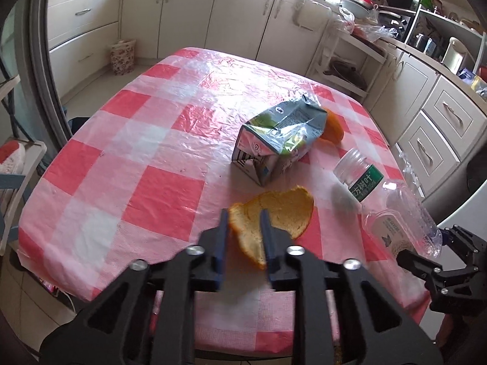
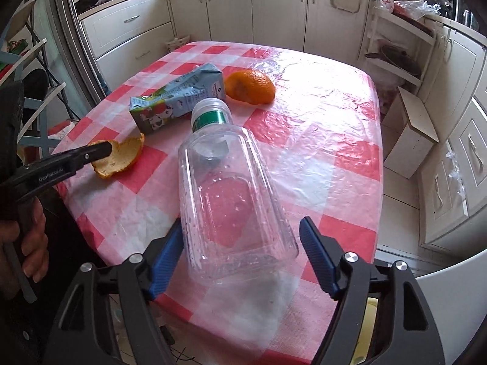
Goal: Collect trash
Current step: 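Close the left gripper on the orange peel while the right gripper closes on the bottle, then lift the peel and bottle and carry both toward the yellow basin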
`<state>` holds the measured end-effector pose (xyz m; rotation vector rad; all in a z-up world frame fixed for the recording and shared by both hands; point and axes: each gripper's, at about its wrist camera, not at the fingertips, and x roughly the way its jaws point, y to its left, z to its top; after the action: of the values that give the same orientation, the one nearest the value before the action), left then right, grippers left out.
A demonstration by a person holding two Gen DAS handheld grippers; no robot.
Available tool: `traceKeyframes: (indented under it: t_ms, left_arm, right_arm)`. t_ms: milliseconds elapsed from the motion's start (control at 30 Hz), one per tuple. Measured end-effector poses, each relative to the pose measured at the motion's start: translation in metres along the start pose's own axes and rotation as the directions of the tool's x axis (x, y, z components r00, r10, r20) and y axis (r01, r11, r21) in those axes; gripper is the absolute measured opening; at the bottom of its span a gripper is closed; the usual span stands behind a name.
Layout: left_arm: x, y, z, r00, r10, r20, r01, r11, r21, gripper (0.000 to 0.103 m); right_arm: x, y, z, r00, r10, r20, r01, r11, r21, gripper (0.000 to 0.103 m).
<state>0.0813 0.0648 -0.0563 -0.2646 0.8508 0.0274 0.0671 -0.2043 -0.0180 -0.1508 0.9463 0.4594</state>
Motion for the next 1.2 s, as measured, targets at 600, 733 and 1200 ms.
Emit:
traceKeyframes:
  t_ms: [600, 733, 1200]
  left_arm:
    - [0.009, -0.016, -0.005, 1.000, -0.013, 0.028, 0.011, 0.995, 0.098, 0.013]
    - [0.009, -0.019, -0.007, 0.999, -0.022, 0.024, 0.019, 0.994, 0.109, 0.013]
    - [0.013, -0.021, -0.009, 1.000, -0.019, 0.023, 0.016, 0.993, 0.113, 0.015]
  right_arm:
    - [0.015, 0.013, 0.008, 1.000, 0.011, -0.005, -0.012, 0.999, -0.034, 0.056]
    - [0.012, 0.007, 0.005, 1.000, 0.004, -0.011, -0.005, 1.000, -0.020, 0.056]
    - [0.017, 0.010, 0.002, 1.000, -0.004, -0.019, 0.003, 1.000, -0.031, 0.056]
